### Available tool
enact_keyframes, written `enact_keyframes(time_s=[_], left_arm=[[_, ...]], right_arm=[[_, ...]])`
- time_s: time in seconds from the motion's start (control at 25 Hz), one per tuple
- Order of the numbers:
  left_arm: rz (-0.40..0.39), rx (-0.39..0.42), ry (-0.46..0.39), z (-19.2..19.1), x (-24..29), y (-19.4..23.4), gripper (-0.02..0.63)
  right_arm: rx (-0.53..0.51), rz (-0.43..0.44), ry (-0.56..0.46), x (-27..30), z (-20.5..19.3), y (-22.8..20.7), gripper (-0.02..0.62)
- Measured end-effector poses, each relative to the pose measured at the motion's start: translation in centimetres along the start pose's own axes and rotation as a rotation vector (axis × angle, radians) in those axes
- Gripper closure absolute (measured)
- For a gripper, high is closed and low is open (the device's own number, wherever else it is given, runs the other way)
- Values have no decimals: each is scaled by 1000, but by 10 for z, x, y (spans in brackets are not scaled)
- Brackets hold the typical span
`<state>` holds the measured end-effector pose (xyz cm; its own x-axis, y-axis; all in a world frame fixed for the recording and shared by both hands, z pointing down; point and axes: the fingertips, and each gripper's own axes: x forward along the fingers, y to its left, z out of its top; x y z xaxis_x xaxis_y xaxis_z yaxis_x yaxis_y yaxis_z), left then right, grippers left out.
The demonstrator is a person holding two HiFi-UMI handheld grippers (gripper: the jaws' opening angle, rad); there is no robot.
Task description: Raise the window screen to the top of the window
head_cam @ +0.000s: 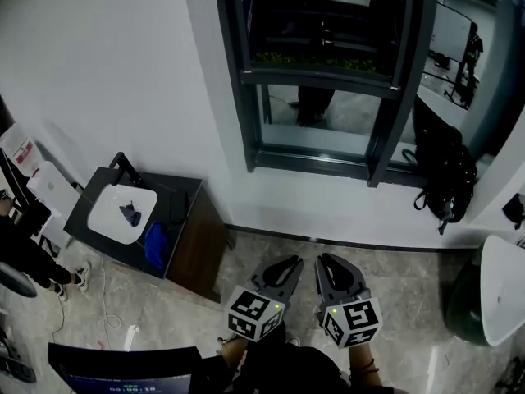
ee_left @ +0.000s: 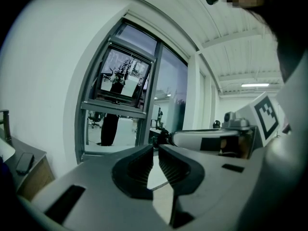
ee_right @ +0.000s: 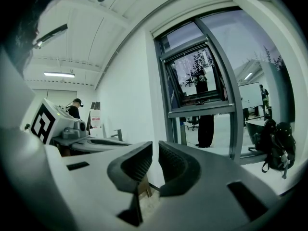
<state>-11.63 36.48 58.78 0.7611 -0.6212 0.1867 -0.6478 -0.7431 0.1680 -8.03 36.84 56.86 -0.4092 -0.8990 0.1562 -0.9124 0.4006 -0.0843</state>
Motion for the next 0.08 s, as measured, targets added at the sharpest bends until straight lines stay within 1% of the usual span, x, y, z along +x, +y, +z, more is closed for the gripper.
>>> enact_keyframes(time_s=[0.08], left_arm=[[11,-6,-7,-1,-4,3,572]], right_arm=[[1,1,3,1,-1,2,551]])
